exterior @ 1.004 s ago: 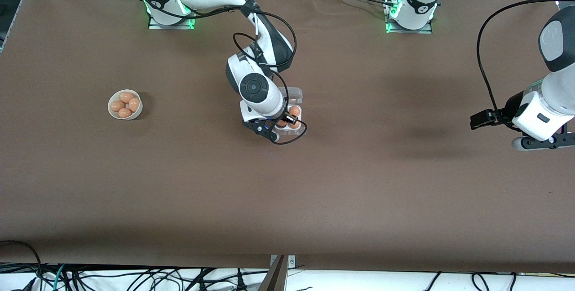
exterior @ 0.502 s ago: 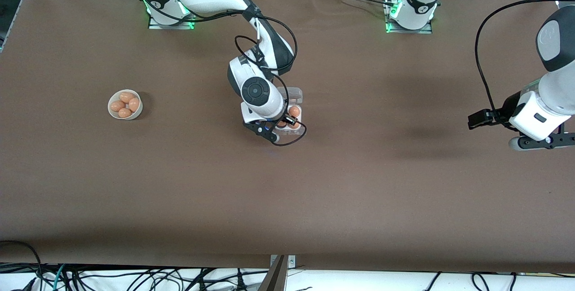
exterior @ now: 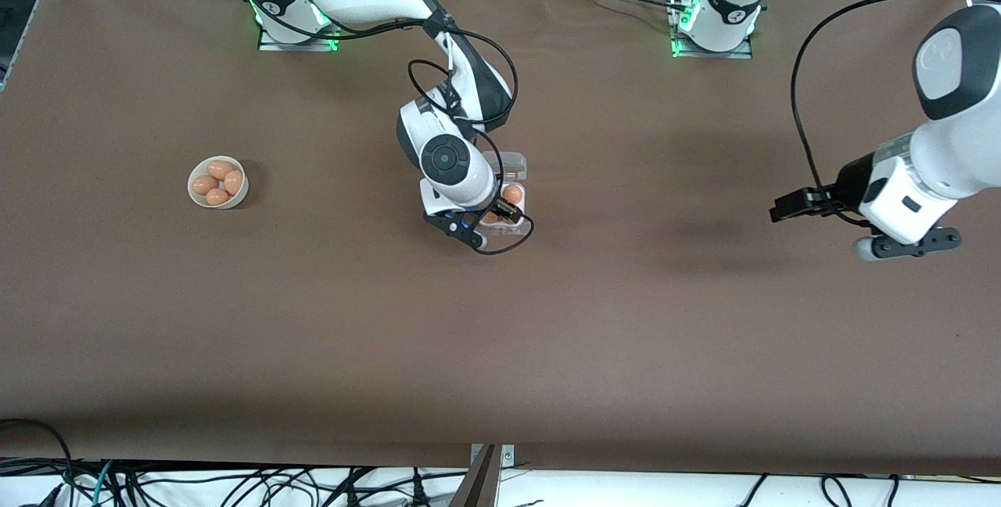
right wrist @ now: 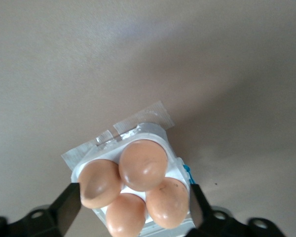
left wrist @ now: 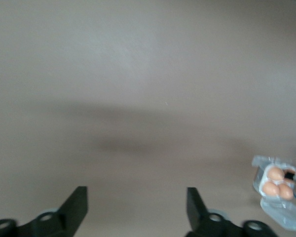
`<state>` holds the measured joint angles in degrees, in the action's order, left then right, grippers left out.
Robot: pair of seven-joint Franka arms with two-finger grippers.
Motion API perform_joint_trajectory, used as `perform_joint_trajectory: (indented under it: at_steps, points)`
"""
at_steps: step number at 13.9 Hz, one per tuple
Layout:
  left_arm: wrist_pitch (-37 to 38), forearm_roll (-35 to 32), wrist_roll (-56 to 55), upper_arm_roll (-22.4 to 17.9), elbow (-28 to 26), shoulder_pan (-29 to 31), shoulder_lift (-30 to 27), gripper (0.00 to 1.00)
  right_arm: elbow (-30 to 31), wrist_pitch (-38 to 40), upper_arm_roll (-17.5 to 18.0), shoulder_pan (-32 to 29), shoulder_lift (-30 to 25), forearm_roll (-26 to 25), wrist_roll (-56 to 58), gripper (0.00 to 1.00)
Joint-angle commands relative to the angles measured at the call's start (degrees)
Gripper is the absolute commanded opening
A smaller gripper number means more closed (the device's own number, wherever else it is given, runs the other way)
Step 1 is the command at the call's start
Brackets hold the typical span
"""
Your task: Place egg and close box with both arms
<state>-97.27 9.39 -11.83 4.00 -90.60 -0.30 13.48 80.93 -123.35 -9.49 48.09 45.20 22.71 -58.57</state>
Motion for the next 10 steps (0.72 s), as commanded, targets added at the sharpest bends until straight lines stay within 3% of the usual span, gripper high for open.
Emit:
perform_joint_trajectory:
  at_steps: [1,4,5,7,10]
  points:
    - [5.67,1.07,-0.83,2.49,0.95,-0.31,0.58,0.53,-2.97,0.65,-0.18,-2.37,0.16,1.02,1.53,1.0]
    - [11.65,1.07,-0.83,7.93,1.04,-0.49,1.72,0.18,-4.2,1.27,-0.09,-6.85,-1.16,0.93,7.04,1.0]
    - [13.14,1.16,-0.92,9.43,1.04,-0.58,2.42,0.1,-4.2,1.88,-0.09,-8.08,-1.6,1.02,9.85,1.0]
    - [14.48,4.21,-5.45,11.64,1.04,-1.54,4.09,0.05,-4.2,5.46,-0.27,-11.51,-3.79,1.02,14.25,1.0]
    - [14.39,12.56,-15.75,11.64,1.21,-5.66,6.81,0.02,-4.11,13.81,-0.97,-16.78,-7.31,0.32,23.82,1.0]
